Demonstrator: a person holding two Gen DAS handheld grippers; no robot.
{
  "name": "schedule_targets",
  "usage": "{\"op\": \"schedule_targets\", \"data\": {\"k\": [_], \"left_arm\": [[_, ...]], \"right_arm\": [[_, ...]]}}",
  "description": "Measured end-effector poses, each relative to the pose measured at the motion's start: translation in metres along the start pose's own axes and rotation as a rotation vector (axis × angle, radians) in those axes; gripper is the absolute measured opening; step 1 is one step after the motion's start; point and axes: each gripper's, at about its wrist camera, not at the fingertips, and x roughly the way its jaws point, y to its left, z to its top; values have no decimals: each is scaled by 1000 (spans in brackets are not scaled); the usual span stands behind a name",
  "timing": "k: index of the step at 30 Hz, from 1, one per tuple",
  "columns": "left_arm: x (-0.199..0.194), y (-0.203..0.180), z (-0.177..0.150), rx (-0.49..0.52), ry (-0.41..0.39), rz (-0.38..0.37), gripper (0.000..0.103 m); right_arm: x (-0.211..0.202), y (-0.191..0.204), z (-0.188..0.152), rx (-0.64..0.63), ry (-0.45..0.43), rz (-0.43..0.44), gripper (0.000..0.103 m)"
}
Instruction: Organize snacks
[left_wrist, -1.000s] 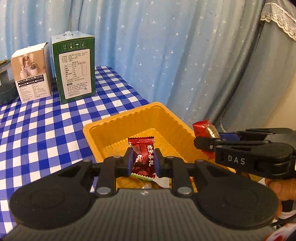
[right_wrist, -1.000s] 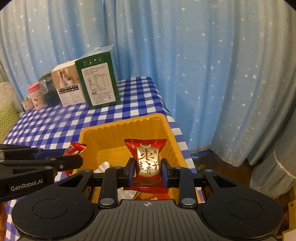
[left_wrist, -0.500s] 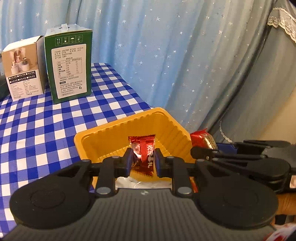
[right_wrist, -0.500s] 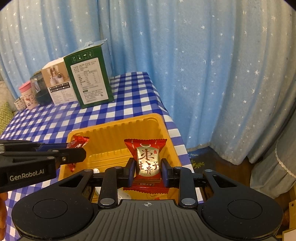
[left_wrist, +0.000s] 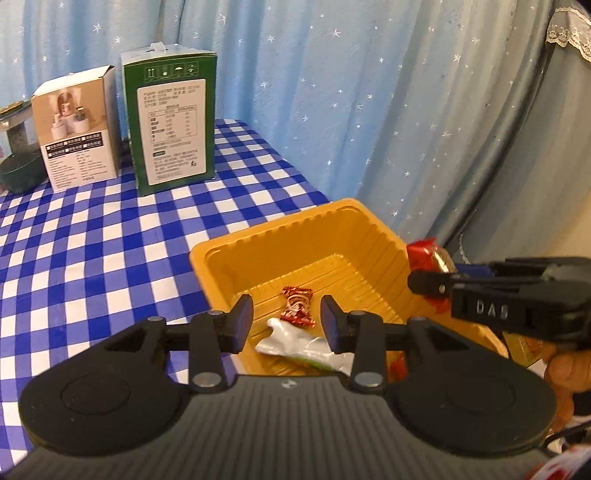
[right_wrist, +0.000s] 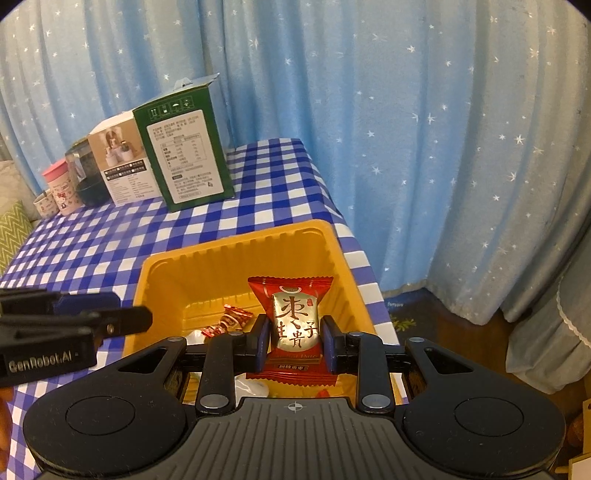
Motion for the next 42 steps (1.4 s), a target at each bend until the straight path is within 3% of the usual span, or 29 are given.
{"op": "schedule_targets", "data": {"k": [9, 10, 11, 13, 19, 33, 42], "left_arm": [[-5, 7, -5, -4, -3, 19, 42], [-6, 7, -6, 2, -5, 27, 43], [-7, 7, -7, 7, -8, 36, 45], [-9, 9, -10, 3, -7, 39, 46], [-19, 14, -17, -29, -5, 40, 52], [-72, 14, -38, -90, -53, 76, 90], [-115, 3, -54, -93, -80, 86, 101]], "right_arm": [[6, 14, 13, -39, -34, 56, 31], [7, 16, 13, -51, -33, 67, 41], [7, 18, 13, -62, -37, 71, 58], [3, 17, 11, -50, -59, 66, 66], [-6, 8, 0, 22, -40, 53, 66], [-58, 7, -30, 96, -20, 31, 67], [-110, 20, -46, 106, -49, 17, 70]]}}
